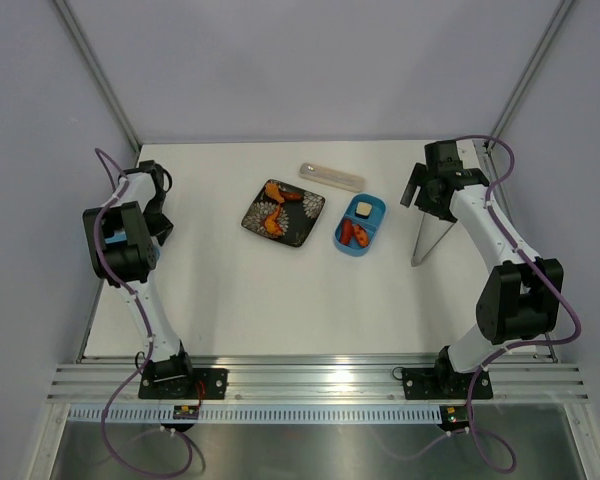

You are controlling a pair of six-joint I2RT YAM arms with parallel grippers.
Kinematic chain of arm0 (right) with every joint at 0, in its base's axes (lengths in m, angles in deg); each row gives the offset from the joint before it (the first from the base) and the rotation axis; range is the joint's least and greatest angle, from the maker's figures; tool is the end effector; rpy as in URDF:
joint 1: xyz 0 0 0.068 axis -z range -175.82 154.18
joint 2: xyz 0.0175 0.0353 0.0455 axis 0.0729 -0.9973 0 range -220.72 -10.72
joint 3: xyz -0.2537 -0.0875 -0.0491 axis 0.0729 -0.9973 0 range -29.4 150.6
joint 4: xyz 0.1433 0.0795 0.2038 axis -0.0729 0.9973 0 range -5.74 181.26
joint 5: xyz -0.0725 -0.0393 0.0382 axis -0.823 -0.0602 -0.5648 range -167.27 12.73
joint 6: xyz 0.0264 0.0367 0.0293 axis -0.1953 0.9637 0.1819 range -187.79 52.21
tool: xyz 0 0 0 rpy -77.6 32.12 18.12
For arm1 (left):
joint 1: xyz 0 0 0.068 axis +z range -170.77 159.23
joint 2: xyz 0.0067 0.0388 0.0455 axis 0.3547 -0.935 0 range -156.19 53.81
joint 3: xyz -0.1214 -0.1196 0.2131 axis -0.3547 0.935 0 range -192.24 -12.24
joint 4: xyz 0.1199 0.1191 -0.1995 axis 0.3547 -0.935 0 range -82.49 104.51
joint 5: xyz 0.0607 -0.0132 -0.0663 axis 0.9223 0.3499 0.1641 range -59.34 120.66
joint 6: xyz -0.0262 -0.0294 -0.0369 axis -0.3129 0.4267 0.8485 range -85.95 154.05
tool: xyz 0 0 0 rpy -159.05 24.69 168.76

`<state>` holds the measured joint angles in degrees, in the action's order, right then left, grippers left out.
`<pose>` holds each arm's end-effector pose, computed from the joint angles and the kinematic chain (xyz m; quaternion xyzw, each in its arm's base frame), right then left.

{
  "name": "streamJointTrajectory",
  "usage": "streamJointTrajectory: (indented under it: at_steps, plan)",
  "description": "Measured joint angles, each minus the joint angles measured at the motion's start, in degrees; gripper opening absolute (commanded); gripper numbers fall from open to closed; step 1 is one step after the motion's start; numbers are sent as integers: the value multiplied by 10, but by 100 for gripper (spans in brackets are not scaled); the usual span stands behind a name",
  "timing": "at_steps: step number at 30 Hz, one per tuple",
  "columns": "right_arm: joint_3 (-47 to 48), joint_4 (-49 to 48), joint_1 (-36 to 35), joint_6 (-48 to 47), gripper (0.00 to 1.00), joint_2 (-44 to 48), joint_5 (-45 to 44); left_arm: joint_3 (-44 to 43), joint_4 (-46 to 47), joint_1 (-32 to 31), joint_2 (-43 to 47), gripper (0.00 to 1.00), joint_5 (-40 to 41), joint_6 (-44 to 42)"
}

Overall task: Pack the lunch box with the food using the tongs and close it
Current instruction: Move the box lid to the center of the board.

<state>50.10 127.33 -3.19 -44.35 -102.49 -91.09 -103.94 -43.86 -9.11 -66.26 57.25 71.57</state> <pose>0.3403 0.0356 0.2947 0.1680 0.9333 -0.0322 0.3156 0.3909 0.0971 0.1728 -0.4108 0.8819 0.2178 0.0785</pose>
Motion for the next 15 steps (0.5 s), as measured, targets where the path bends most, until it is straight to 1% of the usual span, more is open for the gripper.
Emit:
streamJointTrajectory:
  at_steps: [1,4,5,11,13,15]
  plan:
    - [0,1,0,0,91,0,0,-2,2,1,-3,51,-2,0]
    - [1,2,0,2,91,0,1,-6,11,1,-14,48,-11,-2]
    - [2,3,0,3,91,0,1,-9,13,1,-18,44,-14,-2]
    - [22,5,0,6,91,-2,11,-17,22,5,-28,35,-28,-5]
    - [26,6,0,8,91,-4,11,-17,25,7,-29,30,-31,-5]
    - [28,5,0,9,91,-8,12,-17,23,9,-29,21,-31,-6]
